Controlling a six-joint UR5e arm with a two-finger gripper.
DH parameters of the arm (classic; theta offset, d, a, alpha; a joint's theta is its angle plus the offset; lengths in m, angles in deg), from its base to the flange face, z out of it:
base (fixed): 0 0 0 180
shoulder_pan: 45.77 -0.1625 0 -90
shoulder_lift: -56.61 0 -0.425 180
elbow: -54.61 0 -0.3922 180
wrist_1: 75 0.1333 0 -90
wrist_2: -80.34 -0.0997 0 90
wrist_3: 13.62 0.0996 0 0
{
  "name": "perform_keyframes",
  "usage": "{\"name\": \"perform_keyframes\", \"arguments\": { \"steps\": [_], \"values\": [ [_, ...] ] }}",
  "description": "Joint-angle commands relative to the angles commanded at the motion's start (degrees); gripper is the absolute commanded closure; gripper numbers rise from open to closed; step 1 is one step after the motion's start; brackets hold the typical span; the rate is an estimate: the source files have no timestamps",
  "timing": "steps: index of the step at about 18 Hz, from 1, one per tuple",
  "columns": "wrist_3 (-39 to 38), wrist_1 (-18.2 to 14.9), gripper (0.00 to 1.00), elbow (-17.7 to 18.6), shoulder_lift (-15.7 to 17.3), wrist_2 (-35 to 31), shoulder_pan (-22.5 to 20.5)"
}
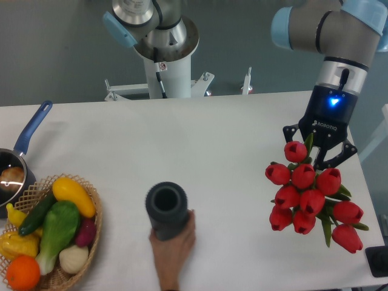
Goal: Insert the flowers into the vase
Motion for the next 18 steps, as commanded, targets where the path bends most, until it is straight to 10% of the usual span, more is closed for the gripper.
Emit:
{"name": "perform_keyframes", "arguments": {
  "steps": [18],
  "values": [
    [0.7, 2.5, 0.84, 0.5, -2.1, 7.3, 4.6]
  ]
}}
